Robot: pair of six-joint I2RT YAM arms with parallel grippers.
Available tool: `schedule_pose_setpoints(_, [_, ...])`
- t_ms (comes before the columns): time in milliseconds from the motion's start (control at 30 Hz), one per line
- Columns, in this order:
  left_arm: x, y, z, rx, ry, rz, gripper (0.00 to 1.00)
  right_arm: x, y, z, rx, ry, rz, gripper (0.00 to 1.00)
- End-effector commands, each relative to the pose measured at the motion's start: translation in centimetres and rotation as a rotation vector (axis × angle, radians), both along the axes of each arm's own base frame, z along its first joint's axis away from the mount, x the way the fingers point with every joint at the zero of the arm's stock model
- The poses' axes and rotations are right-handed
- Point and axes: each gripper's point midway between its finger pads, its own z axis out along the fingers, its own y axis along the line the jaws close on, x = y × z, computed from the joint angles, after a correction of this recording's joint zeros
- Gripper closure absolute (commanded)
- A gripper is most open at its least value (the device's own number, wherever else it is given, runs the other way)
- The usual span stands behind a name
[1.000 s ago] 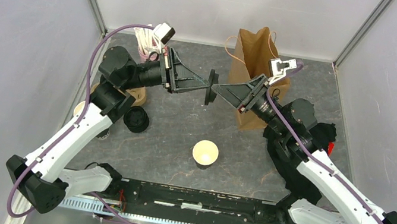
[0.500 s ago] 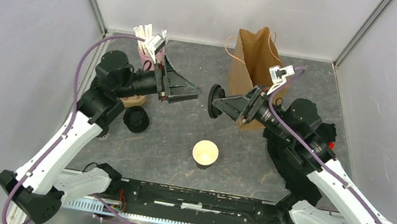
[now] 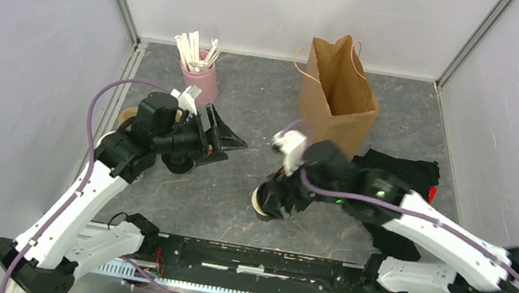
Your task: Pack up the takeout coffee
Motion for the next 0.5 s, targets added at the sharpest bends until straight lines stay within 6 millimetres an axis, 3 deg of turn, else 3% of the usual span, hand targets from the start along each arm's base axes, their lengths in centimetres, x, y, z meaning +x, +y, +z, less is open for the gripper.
schedule_pose_setpoints(0, [-0.3,1.5,-2.7,0.088,0.043,0.055,0.1,-1.4,-0.1,-3.4,-0.314,-0.113,0.006,0.31])
schedule_pose_setpoints(200, [-1.1,2.5,-4.9,0.172,0.093,0.05,0.09,-0.3,1.4,-5.5,-0.458,-0.192,-0.039,0.31])
schedule_pose_setpoints(467, [-1.7,2.6,-5.6,0.191,0.104,0.027,0.09,2.4,2.3,-7.4,-0.443,-0.186,-0.16,0.25])
